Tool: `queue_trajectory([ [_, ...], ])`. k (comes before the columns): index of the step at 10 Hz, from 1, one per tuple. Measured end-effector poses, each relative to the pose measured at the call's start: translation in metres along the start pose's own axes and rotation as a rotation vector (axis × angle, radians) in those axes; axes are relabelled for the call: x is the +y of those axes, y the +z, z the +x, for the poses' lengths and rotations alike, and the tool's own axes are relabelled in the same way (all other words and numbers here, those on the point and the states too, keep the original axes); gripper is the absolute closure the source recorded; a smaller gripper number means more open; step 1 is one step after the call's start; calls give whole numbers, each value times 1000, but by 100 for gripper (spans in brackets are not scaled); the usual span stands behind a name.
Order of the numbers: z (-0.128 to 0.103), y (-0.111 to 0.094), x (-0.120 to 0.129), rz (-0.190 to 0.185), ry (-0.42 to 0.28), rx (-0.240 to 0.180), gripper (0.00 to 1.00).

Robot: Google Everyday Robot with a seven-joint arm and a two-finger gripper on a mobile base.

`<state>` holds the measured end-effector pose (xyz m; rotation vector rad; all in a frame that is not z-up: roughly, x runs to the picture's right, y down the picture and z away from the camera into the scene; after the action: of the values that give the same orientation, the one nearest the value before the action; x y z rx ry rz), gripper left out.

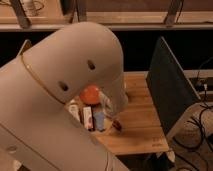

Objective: Drag the pepper across the table

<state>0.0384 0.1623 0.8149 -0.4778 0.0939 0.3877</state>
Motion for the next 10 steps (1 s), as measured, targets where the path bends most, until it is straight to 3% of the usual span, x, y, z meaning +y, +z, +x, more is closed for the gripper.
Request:
queue_trajectory([
  [2,1,1,-3,7,-2,9,20],
  [4,14,17,-6,5,-3,67,20],
  [6,34,37,-10,-22,38,114,20],
  [8,43,49,-14,-47,80,129,20],
  [10,44,55,-12,-76,113,112,20],
])
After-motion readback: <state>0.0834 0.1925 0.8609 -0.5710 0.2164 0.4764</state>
